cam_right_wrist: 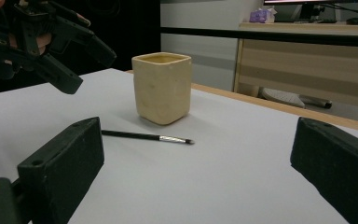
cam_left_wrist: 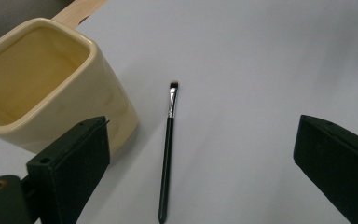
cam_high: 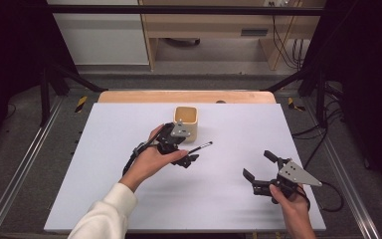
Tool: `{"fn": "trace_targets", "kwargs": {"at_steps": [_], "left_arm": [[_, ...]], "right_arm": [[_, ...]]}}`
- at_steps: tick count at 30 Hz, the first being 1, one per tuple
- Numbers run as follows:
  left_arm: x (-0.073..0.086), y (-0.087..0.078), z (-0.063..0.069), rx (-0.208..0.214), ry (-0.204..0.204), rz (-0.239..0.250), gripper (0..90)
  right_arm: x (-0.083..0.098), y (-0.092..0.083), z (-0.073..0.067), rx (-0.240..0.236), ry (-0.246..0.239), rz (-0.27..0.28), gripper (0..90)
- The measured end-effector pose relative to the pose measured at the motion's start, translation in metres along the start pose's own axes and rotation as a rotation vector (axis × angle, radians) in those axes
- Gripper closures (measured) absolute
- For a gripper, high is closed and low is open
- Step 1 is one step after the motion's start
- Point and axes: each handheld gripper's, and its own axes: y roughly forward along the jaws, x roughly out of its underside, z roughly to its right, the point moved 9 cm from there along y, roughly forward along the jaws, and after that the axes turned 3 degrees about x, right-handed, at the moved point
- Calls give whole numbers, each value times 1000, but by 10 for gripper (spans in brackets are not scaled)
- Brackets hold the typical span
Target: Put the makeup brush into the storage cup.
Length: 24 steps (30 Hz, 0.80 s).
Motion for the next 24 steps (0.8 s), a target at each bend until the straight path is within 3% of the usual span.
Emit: {"fn": "trace_targets", "kwargs": {"at_steps": [6, 9, 12, 24], "left_arm": [[1, 9, 0, 6, 1, -35, 37], [8, 17, 0, 14, 5, -80, 43], [11, 19, -1, 15, 17, -92, 44], [21, 30, -4, 30, 0, -131, 47]], "right_arm": [[1, 0, 1, 1, -2, 0, 30], [2, 1, 0, -4, 8, -6, 30], [1, 1, -1, -6, 9, -3, 30], [2, 2, -2, -9, 6, -10, 30]]}}
